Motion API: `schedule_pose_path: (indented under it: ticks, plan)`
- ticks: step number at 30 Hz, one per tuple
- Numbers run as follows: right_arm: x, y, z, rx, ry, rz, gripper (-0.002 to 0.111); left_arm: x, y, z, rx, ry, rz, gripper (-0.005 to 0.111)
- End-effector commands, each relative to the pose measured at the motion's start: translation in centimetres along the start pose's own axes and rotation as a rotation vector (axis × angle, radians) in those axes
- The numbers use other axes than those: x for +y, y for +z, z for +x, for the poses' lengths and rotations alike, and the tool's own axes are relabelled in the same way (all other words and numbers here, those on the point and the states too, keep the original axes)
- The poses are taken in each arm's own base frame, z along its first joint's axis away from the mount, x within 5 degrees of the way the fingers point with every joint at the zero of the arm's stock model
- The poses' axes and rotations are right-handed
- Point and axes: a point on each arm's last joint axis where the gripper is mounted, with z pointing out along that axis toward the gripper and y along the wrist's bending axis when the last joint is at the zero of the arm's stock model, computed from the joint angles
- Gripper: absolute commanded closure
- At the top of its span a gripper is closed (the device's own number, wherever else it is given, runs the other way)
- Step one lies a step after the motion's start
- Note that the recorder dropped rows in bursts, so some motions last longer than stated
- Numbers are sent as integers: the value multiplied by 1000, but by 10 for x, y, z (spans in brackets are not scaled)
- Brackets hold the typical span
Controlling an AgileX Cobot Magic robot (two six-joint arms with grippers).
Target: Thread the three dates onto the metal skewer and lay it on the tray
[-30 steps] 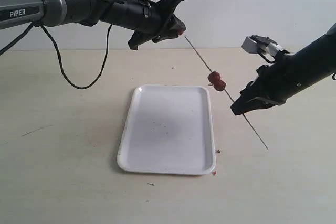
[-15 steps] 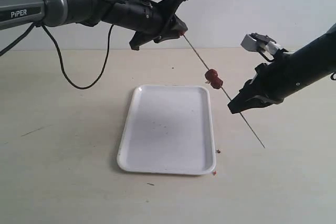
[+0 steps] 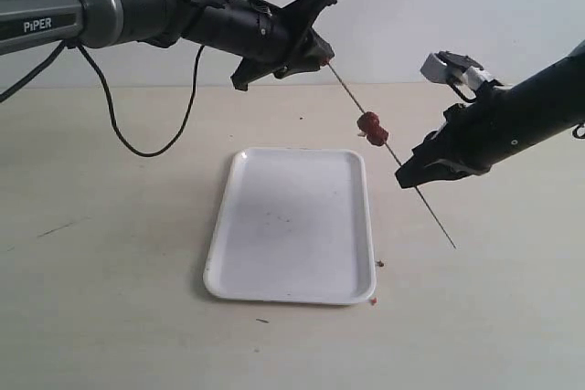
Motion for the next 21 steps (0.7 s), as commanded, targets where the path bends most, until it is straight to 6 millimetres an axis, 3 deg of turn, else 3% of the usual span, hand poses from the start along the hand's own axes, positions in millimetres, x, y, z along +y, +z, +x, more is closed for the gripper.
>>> schedule_pose_path:
  ticks: [1,18,20,21]
  plan:
    - [1,-2,-9,-90,7,-9,108,-5,-1,3,20,7,10,80]
    - [2,-4,-24,-256,-11,-28,108,-37,17,46,97,98,44,79]
    - [3,-4,-23,-249,-17,-31,108,-37,17,46,97,98,44,68]
    - [3,-4,-23,-247,-19,-31,108,-36,17,45,94,98,42,56]
